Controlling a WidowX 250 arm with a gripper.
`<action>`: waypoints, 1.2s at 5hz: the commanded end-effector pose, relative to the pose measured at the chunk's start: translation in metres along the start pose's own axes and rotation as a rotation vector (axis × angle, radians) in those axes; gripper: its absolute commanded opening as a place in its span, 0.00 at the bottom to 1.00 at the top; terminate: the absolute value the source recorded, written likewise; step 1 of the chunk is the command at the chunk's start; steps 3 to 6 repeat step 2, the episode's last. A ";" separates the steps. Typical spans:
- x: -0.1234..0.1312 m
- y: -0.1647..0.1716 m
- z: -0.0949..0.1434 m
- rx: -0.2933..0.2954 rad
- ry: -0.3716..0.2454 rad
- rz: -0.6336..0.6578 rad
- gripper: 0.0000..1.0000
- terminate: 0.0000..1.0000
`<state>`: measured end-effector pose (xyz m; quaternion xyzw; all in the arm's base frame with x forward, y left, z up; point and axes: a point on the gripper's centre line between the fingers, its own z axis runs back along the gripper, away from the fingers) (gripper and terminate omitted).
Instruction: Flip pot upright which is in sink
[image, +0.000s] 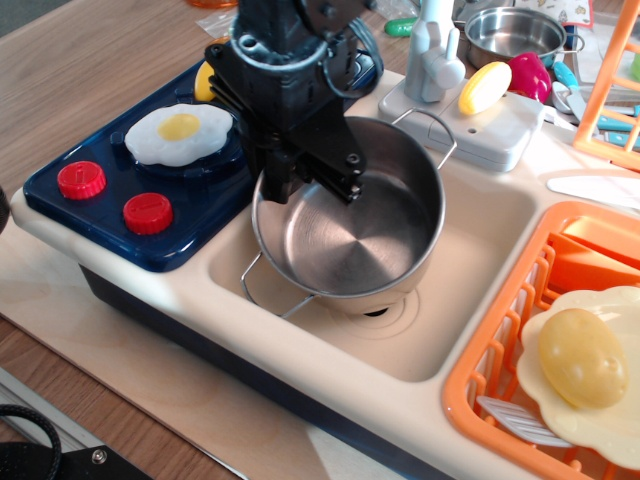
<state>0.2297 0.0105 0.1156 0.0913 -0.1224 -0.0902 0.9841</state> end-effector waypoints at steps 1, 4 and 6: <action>0.006 0.005 0.008 -0.003 -0.059 -0.006 1.00 0.00; 0.006 0.005 0.008 -0.003 -0.059 -0.006 1.00 1.00; 0.006 0.005 0.008 -0.003 -0.059 -0.006 1.00 1.00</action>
